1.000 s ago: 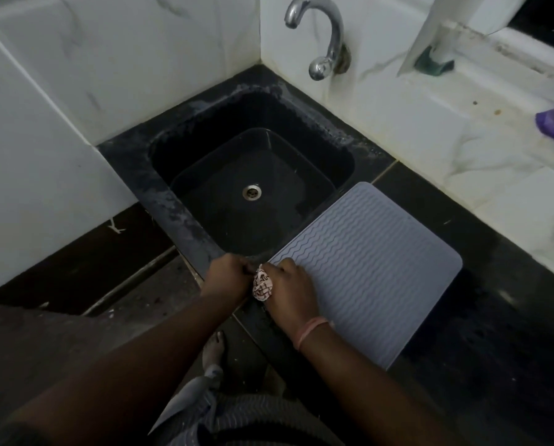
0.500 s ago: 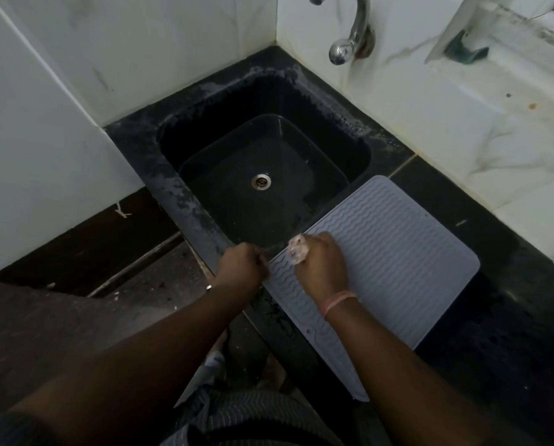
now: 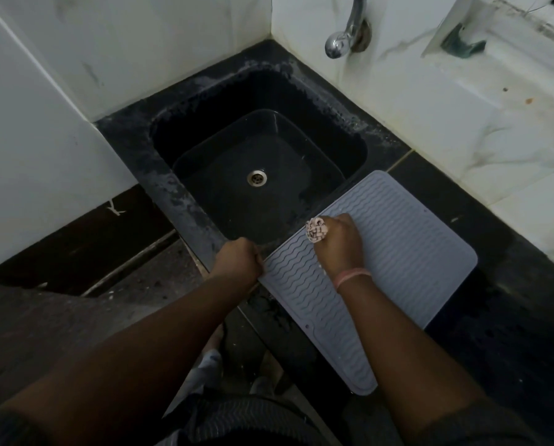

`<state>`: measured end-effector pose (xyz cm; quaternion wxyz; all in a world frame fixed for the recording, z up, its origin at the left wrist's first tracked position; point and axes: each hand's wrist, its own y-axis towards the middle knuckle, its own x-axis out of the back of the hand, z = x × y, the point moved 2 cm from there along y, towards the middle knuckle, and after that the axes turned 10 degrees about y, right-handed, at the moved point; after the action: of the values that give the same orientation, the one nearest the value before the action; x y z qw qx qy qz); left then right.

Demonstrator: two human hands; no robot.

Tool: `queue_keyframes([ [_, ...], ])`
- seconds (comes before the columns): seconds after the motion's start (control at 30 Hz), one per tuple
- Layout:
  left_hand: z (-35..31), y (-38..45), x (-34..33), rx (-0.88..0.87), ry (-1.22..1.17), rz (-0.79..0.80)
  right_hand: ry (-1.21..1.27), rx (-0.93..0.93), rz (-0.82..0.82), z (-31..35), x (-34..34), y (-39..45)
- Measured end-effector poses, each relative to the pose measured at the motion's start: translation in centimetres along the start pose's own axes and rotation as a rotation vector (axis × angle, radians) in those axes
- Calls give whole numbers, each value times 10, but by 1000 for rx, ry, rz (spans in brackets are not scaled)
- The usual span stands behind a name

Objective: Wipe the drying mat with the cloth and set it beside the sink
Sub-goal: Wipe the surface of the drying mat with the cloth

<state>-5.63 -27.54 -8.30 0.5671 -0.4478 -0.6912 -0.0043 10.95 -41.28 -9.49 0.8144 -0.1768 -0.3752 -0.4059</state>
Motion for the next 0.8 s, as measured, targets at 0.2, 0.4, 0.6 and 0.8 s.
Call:
queue_keyframes([
  [0.2, -17, -3, -5, -128, 25, -116, 92, -28, 60, 21, -11, -31],
  [0.4, -15, -4, -15, -273, 214, -197, 115, 81, 138, 29, -30, -66],
  [0.6, -19, -8, -14, -298, 257, -108, 8, 105, 76, 1, -2, -8],
  [0.8, -25, -8, -10, -280, 270, -97, -65, -39, -33, -14, 17, 31],
])
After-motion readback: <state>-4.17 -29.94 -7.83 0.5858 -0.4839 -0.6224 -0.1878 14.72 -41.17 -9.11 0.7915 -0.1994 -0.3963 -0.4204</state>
